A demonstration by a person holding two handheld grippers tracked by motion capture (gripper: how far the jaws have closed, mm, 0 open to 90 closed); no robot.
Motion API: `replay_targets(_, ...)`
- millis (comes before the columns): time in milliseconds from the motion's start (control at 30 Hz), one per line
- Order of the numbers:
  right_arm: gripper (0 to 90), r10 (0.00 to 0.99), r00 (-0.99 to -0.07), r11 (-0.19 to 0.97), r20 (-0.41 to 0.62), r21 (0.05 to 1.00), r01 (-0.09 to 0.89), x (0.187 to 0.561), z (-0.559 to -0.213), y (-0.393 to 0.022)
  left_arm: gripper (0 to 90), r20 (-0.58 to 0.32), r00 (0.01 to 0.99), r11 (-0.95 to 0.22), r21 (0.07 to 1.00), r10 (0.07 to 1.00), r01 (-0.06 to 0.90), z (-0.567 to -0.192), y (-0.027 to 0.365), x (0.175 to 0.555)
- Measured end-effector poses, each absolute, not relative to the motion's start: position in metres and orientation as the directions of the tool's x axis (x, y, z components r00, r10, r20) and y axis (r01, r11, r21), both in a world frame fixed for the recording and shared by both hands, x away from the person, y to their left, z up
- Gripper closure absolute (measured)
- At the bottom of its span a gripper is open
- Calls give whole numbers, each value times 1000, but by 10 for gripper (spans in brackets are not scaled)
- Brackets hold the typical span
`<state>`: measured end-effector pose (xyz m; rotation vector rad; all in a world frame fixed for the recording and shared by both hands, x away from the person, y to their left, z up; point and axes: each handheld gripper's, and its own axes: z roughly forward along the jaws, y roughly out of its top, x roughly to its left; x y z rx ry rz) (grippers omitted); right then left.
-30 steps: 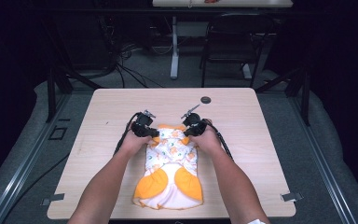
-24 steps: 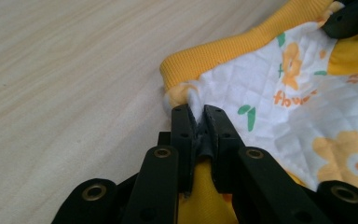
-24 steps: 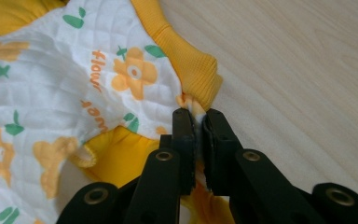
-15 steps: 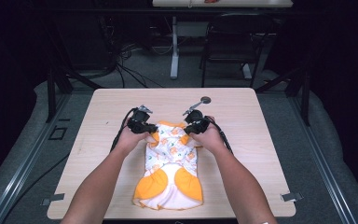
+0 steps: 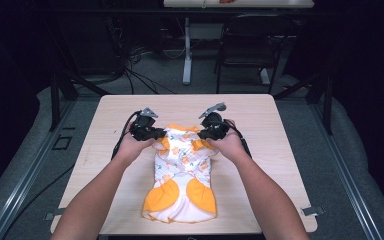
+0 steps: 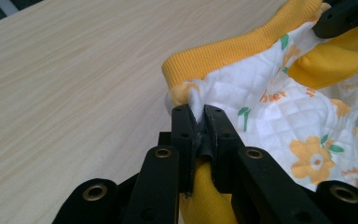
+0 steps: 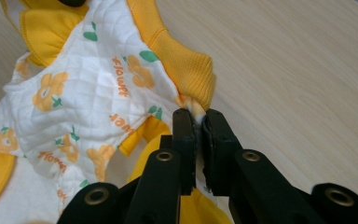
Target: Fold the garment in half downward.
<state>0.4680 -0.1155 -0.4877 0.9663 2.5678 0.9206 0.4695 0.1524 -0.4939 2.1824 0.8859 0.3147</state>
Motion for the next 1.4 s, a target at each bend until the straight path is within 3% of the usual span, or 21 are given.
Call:
replay_targets(933, 841, 634, -771, 588, -54, 681, 436, 459, -444, -116, 834, -13, 754, -485, 758, 657, 436, -453, 162, 460)
replay_targets(1400, 841, 605, -779, 631, -163, 695, 345, 450, -419, -110, 832, 15, 755, -488, 771, 656, 409, -443, 167, 456)
